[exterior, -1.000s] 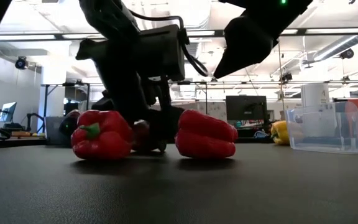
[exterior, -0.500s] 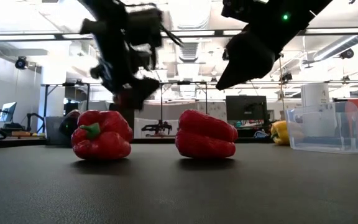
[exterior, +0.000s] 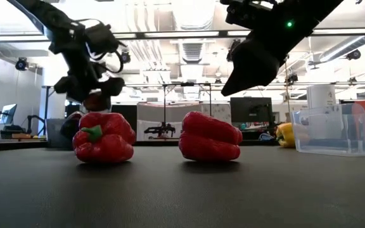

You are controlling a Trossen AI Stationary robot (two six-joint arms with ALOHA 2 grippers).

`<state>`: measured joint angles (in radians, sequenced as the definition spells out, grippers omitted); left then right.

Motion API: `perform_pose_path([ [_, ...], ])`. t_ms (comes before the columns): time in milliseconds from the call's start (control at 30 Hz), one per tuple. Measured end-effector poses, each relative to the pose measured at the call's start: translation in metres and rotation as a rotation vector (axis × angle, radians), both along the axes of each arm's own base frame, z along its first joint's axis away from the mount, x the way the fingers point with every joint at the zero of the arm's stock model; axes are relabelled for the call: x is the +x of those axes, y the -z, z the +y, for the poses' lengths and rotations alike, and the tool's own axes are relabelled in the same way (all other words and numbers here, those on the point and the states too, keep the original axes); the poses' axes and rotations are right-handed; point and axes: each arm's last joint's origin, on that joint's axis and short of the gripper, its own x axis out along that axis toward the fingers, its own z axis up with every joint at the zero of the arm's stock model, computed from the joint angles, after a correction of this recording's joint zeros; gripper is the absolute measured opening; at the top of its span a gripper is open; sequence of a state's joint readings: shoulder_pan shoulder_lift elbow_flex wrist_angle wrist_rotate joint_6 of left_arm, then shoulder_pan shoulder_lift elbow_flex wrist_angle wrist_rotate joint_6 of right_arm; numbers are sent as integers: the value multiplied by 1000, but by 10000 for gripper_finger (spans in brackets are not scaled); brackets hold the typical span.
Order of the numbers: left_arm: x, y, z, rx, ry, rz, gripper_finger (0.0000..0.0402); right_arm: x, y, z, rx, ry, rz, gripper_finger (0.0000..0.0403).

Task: Sort produce into baskets
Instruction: Put the red apple into the top black bin

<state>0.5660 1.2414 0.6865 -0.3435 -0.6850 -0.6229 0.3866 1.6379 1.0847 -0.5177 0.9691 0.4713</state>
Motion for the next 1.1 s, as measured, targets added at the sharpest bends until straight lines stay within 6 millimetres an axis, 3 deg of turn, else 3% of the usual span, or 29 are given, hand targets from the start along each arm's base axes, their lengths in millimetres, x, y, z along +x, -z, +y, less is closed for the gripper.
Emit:
perform_pose_path([
  [233, 3, 14, 13, -14, -60, 45, 296, 1, 0, 0, 4, -1, -7, 368],
  [533, 15, 11, 26, -55, -31, 191, 346, 0, 0, 1, 12, -5, -3, 368],
  [700, 7, 3, 33, -107, -54, 291, 359, 0, 0, 1, 13, -6, 0, 368],
  [1100, -11, 1, 26, -193, -86, 423, 354, -1, 2, 0, 23, -15, 16, 368],
])
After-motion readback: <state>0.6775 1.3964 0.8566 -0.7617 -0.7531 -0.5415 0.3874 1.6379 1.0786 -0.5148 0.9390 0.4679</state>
